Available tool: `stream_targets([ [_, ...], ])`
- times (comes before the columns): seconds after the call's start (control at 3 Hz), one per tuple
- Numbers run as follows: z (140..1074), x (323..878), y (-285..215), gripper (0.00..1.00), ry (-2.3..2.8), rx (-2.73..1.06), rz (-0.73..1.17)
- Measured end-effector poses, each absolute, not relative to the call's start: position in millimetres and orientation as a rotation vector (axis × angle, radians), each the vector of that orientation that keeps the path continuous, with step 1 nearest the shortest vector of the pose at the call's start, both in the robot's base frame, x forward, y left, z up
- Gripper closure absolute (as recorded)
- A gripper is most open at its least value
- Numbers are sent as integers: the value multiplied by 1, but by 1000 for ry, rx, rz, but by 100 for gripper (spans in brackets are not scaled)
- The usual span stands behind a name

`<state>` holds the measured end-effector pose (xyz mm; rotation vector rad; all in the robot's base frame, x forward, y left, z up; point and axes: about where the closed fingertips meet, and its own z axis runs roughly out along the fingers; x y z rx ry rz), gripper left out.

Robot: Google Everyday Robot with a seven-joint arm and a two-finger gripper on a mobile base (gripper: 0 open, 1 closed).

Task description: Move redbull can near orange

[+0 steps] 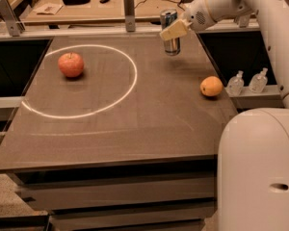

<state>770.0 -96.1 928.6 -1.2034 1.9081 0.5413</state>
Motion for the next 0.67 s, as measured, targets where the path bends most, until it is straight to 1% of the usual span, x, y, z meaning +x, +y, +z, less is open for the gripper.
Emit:
stream_targets([
  [0.67, 925, 748, -150, 100, 2005, -1139, 498],
])
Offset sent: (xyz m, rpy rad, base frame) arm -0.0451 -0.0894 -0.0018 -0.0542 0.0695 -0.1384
